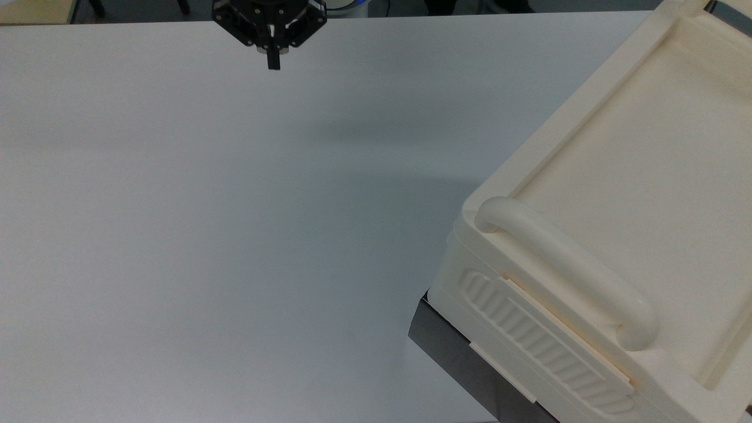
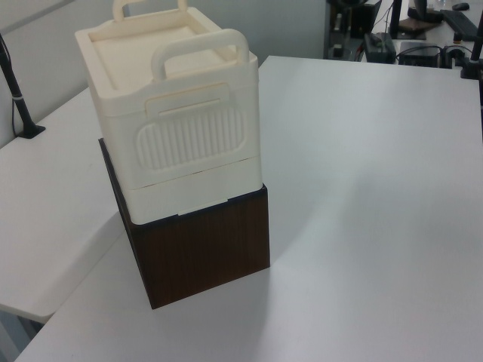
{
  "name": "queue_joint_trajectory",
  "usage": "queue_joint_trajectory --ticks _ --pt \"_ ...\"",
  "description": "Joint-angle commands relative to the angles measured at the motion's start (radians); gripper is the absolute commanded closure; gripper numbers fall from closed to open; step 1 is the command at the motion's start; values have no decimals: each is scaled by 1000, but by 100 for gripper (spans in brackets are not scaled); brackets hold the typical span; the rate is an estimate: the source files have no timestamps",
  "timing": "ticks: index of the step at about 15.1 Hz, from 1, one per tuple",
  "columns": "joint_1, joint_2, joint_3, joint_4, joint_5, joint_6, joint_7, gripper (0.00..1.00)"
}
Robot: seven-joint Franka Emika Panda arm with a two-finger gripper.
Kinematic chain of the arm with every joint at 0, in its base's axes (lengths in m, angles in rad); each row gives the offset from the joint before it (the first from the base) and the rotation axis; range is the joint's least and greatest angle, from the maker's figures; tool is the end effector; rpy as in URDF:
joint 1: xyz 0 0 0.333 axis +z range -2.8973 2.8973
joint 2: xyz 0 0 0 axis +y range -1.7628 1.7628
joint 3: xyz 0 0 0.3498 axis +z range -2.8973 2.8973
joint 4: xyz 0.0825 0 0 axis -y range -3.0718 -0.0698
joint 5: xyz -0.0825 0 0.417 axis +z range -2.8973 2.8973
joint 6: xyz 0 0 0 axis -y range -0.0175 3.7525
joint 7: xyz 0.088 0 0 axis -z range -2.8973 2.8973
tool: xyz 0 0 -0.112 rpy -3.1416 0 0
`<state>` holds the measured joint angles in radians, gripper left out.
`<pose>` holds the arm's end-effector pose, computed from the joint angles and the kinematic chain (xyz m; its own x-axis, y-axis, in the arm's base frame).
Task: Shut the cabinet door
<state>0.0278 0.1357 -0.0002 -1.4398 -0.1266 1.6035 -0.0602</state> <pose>0.6377 0.0038 0.6403 0.9956 0.0913 0.0201 0.0880 -0.9879 0.1277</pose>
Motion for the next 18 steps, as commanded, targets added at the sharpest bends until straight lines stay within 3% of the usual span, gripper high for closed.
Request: queue_joint_trajectory --ticks 1,3,6,8,18 --pt "27 -34 -9 -27 -54 -53 98 92" --pt "29 -34 -9 -40 -51 -48 99 74" --pt "24 -34 -9 -42 -48 -53 99 7" --pt "20 -36 -9 -42 -47 -53 103 0" --pt "17 -39 -11 -34 -45 -53 105 0"
